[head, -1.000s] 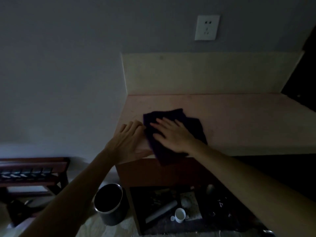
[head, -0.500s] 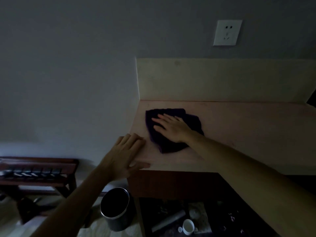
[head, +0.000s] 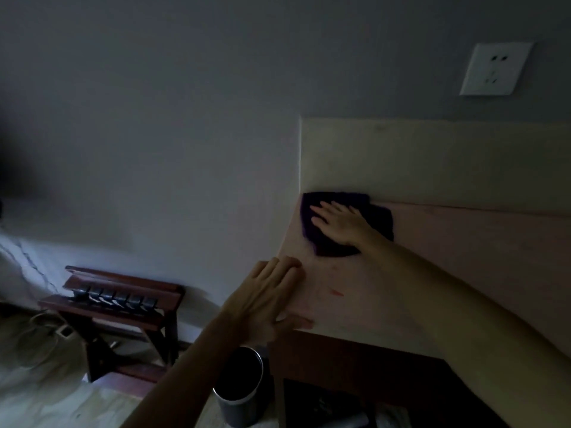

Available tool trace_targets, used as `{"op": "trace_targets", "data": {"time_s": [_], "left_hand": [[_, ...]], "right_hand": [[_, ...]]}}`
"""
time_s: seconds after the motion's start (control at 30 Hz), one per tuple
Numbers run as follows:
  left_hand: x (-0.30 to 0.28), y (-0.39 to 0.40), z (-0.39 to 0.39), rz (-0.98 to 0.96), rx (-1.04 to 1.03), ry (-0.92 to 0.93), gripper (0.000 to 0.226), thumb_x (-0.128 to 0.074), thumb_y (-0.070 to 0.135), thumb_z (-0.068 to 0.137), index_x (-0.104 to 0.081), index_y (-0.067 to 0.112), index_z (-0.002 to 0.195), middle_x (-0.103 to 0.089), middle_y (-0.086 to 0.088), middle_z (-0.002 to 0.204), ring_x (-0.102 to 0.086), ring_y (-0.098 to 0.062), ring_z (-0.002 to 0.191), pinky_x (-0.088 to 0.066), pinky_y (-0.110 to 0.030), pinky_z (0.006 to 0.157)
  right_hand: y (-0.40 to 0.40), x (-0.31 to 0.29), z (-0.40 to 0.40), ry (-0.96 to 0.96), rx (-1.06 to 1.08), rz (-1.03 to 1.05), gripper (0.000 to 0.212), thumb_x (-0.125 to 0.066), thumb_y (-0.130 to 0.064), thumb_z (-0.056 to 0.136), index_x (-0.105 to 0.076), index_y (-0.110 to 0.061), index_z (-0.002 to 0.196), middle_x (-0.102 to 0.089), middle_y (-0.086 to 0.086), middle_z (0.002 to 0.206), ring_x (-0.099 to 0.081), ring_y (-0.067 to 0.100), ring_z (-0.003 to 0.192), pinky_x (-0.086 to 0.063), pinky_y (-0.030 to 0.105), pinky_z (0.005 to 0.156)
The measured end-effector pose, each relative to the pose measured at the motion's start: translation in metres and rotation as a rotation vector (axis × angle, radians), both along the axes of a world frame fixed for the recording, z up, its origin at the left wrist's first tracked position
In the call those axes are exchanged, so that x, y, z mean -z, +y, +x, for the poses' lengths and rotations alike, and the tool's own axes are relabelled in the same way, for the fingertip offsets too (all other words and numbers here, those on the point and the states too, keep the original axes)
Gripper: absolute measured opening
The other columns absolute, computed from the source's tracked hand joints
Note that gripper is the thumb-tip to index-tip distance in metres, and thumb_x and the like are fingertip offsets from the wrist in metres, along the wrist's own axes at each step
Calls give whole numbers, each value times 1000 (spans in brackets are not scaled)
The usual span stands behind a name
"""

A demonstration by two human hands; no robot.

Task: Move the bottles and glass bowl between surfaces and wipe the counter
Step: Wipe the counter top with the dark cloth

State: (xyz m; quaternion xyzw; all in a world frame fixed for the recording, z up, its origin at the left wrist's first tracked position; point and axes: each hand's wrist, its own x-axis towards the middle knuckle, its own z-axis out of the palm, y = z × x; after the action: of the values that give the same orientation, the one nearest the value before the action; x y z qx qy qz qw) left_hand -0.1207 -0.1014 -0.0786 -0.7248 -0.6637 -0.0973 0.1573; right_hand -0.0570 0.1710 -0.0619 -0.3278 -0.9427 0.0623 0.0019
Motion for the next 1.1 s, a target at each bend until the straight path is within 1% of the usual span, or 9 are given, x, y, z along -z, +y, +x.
{"op": "trace_targets", "data": {"time_s": [0.13,0.27,0.37,0.43,0.53,0.6,0.7,0.93,1.1], "left_hand": [[-2,-5,6,35,-63,-75,99,-47,83,77,-44,7,141,-40,-10,149,-49,-27,126,-37,-37,101],[-1,-28,0,14,36,-157,113,-51,89,68,-39,9,147,-35,-9,155,-44,-21,134,-36,-36,106],[-4,-45,-13,42,89,-135,108,-50,86,73,-32,10,148,-33,-6,156,-43,-19,136,-33,-33,109],[-10,-44,-25,87,87,-140,103,-47,84,77,-32,9,148,-32,-6,155,-43,-19,136,-35,-33,110],[-20,-34,-36,123,77,-205,98,-43,81,82,-29,10,149,-30,-5,155,-37,-17,138,-31,-32,111],[-22,-26,-34,145,86,-222,95,-41,79,84,-32,9,147,-33,-6,153,-39,-18,137,-35,-35,111],[-21,-13,-30,164,102,-212,90,-39,77,87,-40,7,143,-42,-9,146,-46,-22,131,-43,-38,105],[-7,3,-38,153,63,-215,83,-42,72,87,-39,9,142,-40,-8,145,-47,-20,124,-44,-33,98],[1,-10,-35,137,-35,-242,70,-38,66,93,-43,11,135,-45,-5,135,-51,-19,117,-46,-33,93]], "right_hand": [[-69,0,35,17,-64,7,56,-12,-57,98,-12,-42,152,-5,-11,163,-2,15,151,-2,47,121],[-148,1,72,62,-161,15,67,1,-66,90,-12,-42,151,-4,-14,163,0,11,150,0,45,122],[-185,4,86,83,-199,17,57,-11,-60,97,-13,-42,150,-3,-16,163,2,8,150,1,43,122],[-190,2,86,88,-189,19,57,-11,-60,96,-13,-43,151,-3,-17,162,3,7,150,1,42,121],[-178,-2,77,81,-190,-8,56,-10,-61,97,-14,-45,150,-3,-18,162,3,5,149,1,39,121],[-159,-5,63,66,-165,-28,55,-9,-60,97,-15,-45,150,-5,-17,162,1,5,149,0,38,121],[-111,-5,26,59,-113,-10,54,-13,-57,98,-17,-43,150,-9,-13,163,-4,10,150,-4,43,122],[15,0,-59,50,-19,-18,54,-14,-61,97,-25,-46,147,-20,-12,160,-18,19,148,-14,47,118],[20,0,-60,53,-45,-16,57,-15,-61,97,-24,-42,149,-18,-12,161,-16,19,148,-14,45,119]]}}
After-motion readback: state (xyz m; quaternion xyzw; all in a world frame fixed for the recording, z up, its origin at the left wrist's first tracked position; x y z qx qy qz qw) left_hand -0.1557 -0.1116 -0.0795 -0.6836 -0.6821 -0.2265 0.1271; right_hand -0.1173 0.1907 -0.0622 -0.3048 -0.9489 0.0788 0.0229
